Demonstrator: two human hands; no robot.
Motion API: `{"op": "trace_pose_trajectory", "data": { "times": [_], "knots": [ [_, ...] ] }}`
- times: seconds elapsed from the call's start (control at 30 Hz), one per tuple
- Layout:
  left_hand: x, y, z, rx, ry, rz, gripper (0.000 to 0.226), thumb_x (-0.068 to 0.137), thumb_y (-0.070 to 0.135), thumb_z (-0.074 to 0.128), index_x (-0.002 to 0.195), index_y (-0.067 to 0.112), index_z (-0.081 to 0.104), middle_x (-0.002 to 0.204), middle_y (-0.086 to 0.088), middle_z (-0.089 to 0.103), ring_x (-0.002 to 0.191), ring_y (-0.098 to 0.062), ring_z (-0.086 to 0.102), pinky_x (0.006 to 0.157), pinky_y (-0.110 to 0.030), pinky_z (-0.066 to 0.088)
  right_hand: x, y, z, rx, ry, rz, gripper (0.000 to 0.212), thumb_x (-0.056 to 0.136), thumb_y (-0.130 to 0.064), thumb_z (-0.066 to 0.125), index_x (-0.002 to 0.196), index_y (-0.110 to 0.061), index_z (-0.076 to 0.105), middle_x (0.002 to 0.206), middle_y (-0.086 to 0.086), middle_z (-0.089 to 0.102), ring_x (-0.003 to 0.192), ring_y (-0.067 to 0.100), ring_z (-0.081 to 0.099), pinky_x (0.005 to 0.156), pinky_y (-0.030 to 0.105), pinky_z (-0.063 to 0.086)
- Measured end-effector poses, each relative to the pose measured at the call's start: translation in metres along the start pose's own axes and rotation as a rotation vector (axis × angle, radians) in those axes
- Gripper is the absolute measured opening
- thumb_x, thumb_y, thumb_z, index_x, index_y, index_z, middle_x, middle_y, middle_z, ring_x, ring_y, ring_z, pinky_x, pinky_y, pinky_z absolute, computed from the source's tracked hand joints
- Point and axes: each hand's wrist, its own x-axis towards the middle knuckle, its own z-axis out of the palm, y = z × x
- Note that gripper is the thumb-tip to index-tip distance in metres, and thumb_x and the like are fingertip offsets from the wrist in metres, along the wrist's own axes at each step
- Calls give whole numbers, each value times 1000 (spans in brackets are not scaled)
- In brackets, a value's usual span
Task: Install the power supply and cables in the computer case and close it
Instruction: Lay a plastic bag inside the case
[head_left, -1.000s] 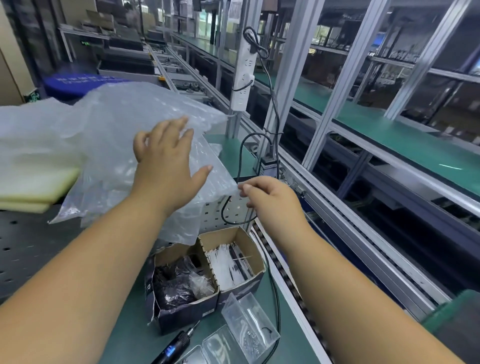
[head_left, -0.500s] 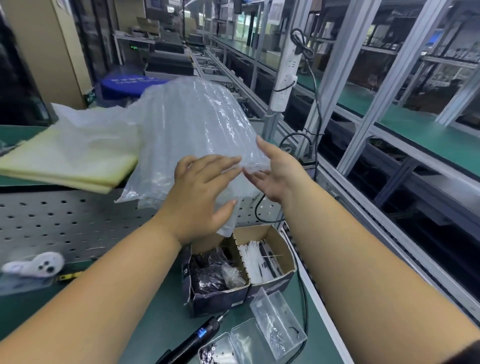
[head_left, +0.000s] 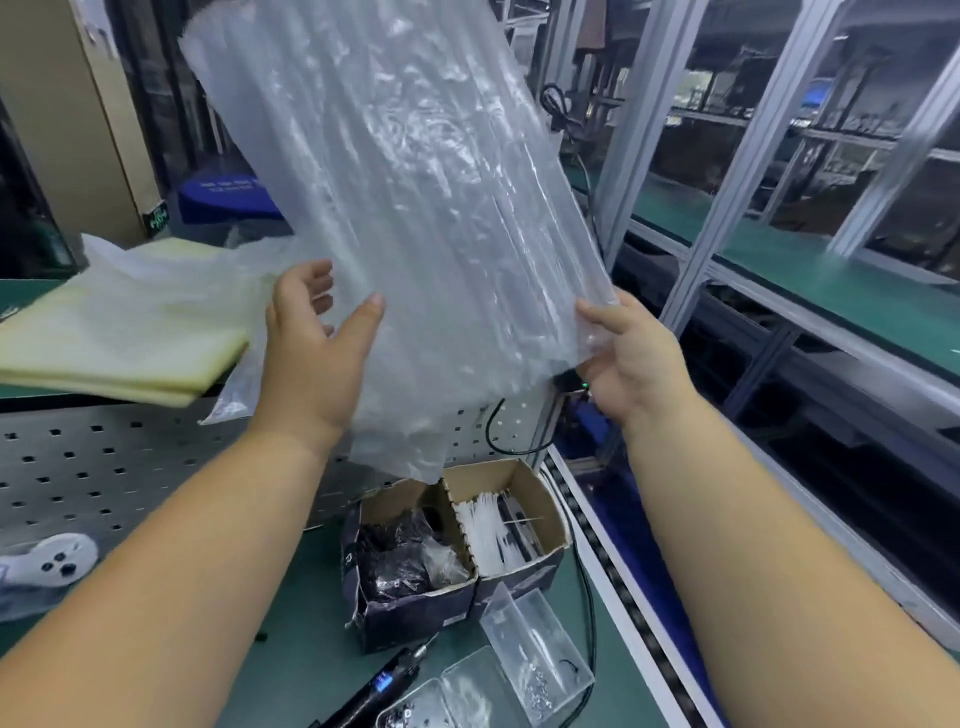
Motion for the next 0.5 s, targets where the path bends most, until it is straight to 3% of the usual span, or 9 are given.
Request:
{"op": "trace_pose_trajectory", "data": {
  "times": [0.07, 0.2, 0.27, 0.37, 0.5],
  "knots": [
    [-3, 5, 16, -129, -85, -152, 70, 83, 57, 61, 140, 29, 33, 139, 4, 42, 123, -15, 47, 96, -28, 41, -15, -10, -21, 44, 27, 16, 36, 83, 5, 51, 115, -3, 66, 104, 13, 73, 93, 33, 70, 92, 52, 54],
    [-26, 22, 59, -435, -297, -381, 93, 76, 59, 69, 149, 23, 24, 143, -2, 41, 125, -22, 50, 108, -38, 39, -50, -29, -71, 81, 112, 64, 41, 78, 1, 45, 113, -2, 67, 109, 16, 69, 96, 35, 66, 100, 54, 48],
    [-46, 36, 81, -599, -413, -466, 94, 75, 58, 71, 150, 23, 27, 143, -6, 47, 122, -25, 56, 108, -40, 41, -72, -40, -98, 55, 153, 102, 37, 76, -1, 46, 106, -3, 67, 105, 15, 67, 90, 33, 66, 93, 52, 52],
    [-86, 61, 118, -828, -600, -490, 73, 84, 50, 65, 145, 20, 40, 138, -8, 56, 120, -26, 60, 106, -44, 43, -113, -60, -146, -38, 238, 144, 42, 75, -4, 47, 111, -2, 68, 106, 15, 66, 89, 33, 66, 84, 51, 55],
    [-149, 99, 167, -1154, -816, -580, 94, 66, 44, 81, 146, 15, 40, 142, -11, 52, 131, -34, 49, 110, -57, 32, -177, -89, -207, -123, 311, 241, 40, 60, -7, 52, 97, -7, 66, 99, 13, 63, 80, 31, 62, 61, 35, 55]
  ]
}}
